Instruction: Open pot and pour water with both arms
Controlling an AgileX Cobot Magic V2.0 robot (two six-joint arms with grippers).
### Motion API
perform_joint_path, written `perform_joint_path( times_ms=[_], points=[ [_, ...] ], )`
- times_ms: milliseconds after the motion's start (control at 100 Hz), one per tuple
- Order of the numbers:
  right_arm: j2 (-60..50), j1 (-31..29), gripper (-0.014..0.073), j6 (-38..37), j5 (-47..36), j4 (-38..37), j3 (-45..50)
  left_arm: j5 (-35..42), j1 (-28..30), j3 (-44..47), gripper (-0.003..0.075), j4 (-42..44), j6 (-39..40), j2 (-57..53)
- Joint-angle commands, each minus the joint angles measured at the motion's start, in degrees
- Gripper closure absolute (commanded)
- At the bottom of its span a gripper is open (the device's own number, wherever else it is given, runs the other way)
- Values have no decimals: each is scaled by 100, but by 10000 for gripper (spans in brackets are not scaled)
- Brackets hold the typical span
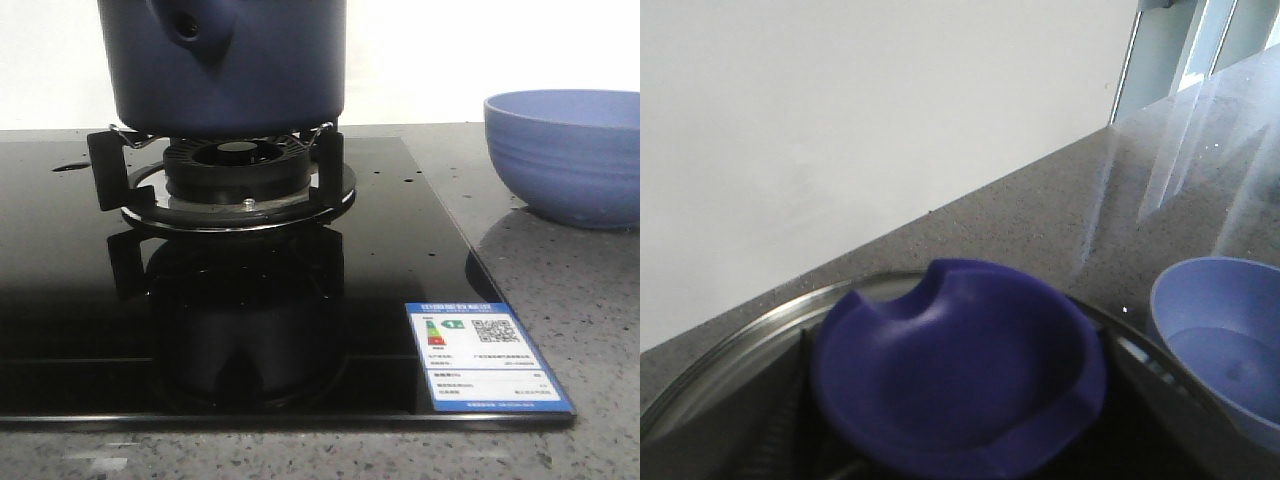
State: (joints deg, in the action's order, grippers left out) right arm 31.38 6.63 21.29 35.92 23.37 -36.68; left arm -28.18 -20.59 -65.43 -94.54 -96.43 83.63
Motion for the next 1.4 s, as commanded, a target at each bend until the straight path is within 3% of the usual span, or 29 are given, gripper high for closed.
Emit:
perform_joint_path(
  times_ms=[0, 320, 510, 870, 1160, 1280, 1390],
  points=[
    [72, 18, 92, 50, -319, 6, -209, -148, 27, -342, 282, -286, 31, -340],
    [599, 18, 92, 10, -403, 7, -209, -309, 766, -367, 282, -277, 31, -856],
    [1277, -294, 92, -11, -511, 7, -401, -309, 1294, -367, 282, -248, 31, -1242],
    [3152, -1486, 92, -352, 1069, 7, -2290, -331, 2314, -367, 282, 4, 95, -1647],
    [4592, -1582, 93, -361, 1594, -186, -3011, -356, 2417, -367, 282, 7, 95, -1656],
    [4943, -1582, 165, -361, 1670, -347, -3079, -356, 2417, -367, 282, 7, 95, -1636],
    [5109, -1582, 342, -361, 1679, -358, -3079, -356, 2417, -367, 282, 17, 95, -1623]
  ],
)
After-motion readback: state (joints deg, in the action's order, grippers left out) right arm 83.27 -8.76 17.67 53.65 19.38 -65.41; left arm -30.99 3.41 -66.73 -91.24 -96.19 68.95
